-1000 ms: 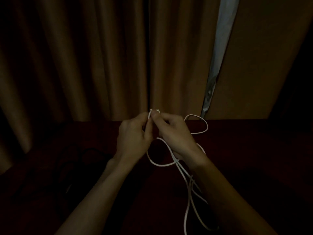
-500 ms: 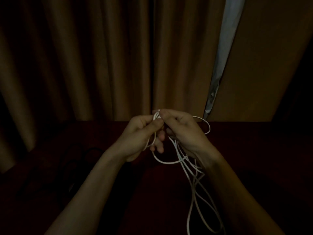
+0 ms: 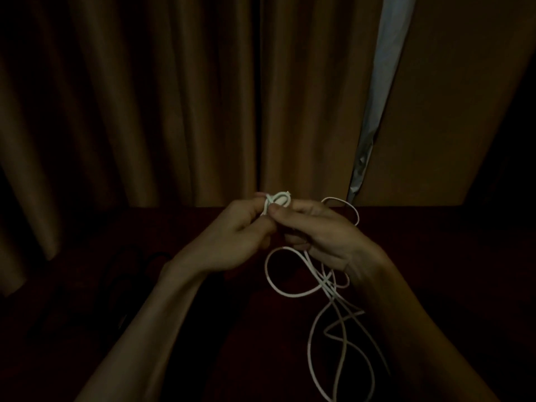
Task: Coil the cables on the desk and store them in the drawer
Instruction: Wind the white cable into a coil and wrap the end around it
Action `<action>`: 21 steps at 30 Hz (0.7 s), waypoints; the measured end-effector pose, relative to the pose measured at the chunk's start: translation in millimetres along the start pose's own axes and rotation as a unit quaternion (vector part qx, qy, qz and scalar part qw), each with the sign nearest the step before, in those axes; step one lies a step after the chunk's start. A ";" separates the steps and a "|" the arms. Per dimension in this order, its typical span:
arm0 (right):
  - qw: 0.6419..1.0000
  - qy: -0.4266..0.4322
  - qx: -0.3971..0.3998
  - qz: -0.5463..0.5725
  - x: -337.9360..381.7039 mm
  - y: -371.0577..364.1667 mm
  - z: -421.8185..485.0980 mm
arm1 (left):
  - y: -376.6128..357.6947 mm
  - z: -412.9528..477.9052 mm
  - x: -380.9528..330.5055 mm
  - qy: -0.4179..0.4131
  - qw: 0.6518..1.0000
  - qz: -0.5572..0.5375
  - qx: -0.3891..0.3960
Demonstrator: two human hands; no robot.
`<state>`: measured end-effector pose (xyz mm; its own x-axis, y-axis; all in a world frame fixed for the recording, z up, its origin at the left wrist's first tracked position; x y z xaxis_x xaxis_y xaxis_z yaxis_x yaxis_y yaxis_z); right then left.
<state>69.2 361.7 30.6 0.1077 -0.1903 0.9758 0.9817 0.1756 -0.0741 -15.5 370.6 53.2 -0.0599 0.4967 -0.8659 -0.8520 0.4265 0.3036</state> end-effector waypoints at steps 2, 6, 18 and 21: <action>0.999 0.011 -0.003 -0.031 1.6 -0.3 0.3 | 0.4 0.3 12.0 0.065 0.994 -0.090 0.006; 0.994 0.032 -0.048 -0.096 9.1 4.4 0.2 | -0.8 1.8 10.2 0.030 0.990 -0.140 0.013; 0.972 0.040 -0.227 -0.049 1.3 5.7 1.8 | 13.5 -5.4 -16.1 -0.247 0.863 0.389 -0.208; 0.968 0.069 -0.228 -0.079 7.9 12.0 0.6 | 18.4 -6.9 -28.7 -0.258 0.867 0.359 -0.230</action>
<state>81.7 362.9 37.5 -0.0600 -0.3132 0.9478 0.9518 -0.3041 -0.0402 -33.0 358.9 80.9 -0.5208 0.8323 -0.1898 -0.8160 -0.4199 0.3973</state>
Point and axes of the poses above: each hand's wrist, its own z-axis towards the middle knuckle, its own y-axis out of the back of the hand, x = y × z, the point moved 10 cm from there along z, towards the middle knuckle, and after that the axes turned 7 degrees about -x, right-handed, at the moved point
